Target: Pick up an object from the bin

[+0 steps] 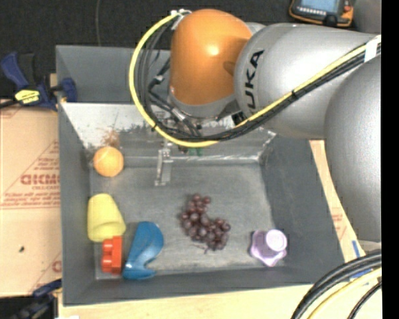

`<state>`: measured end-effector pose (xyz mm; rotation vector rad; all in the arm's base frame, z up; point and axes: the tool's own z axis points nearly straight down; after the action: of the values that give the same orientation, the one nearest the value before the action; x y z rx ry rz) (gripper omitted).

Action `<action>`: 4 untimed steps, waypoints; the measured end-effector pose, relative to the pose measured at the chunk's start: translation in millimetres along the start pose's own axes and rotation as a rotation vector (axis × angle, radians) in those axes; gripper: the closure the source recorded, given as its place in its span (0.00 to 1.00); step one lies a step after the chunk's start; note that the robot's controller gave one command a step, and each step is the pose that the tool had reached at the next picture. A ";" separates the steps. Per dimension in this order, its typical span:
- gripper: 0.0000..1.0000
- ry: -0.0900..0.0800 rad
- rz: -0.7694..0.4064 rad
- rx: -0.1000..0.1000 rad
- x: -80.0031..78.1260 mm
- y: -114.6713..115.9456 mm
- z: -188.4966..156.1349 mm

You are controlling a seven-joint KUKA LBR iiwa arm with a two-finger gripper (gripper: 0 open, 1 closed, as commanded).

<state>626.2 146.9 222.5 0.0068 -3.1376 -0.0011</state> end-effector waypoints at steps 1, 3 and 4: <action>0.00 -0.007 0.003 -0.001 -1.4 -1.0 -4.5; 0.00 -0.025 -0.386 -0.001 63.0 -139.0 61.3; 0.00 -0.001 -0.241 0.001 74.5 -148.5 146.4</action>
Offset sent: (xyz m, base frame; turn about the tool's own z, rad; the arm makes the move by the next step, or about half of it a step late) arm -0.0784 -0.1477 -0.1525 -0.2128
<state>551.8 -1.9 76.3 0.3835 -3.1149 -0.0009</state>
